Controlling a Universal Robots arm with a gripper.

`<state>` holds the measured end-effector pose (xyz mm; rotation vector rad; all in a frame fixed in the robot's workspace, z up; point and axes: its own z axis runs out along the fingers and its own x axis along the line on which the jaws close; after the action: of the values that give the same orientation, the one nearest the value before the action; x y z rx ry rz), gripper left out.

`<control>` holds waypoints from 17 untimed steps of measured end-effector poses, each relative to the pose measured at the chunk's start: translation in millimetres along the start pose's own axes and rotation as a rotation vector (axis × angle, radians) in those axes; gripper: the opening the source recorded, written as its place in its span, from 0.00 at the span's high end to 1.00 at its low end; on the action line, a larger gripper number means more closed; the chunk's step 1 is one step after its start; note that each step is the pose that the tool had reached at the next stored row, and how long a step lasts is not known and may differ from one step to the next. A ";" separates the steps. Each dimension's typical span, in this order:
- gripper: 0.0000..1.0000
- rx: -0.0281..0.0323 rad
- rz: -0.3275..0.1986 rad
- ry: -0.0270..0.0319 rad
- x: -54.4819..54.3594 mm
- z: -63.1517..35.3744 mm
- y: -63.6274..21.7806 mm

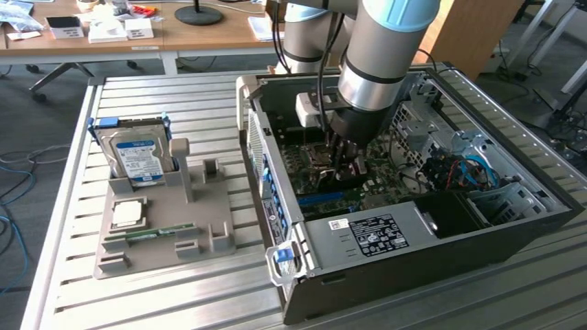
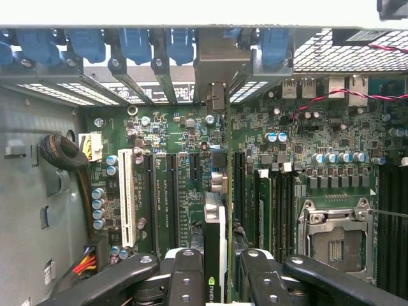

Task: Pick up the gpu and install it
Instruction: 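Insert the gpu into the slot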

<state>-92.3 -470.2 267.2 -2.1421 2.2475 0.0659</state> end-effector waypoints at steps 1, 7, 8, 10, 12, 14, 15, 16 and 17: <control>0.73 0.0000 0.000 0.0000 0.0 0.2 0.0; 0.73 -0.0001 0.000 0.0003 0.1 1.9 0.0; 0.73 -0.0001 0.000 0.0002 0.1 1.9 0.0; 0.73 -0.0001 0.000 -0.0002 0.0 2.1 -1.0; 0.73 -0.0004 0.000 -0.0001 0.0 2.1 -2.1; 0.73 -0.0006 0.000 0.0002 0.0 2.1 -2.1; 0.73 -0.0005 0.000 0.0002 0.0 2.4 -2.2; 0.73 -0.0005 -0.001 0.0004 0.0 2.7 -2.2; 0.73 -0.0006 -0.002 0.0007 0.0 3.0 -2.2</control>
<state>-90.2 -470.2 264.1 -2.1448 2.2461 0.0658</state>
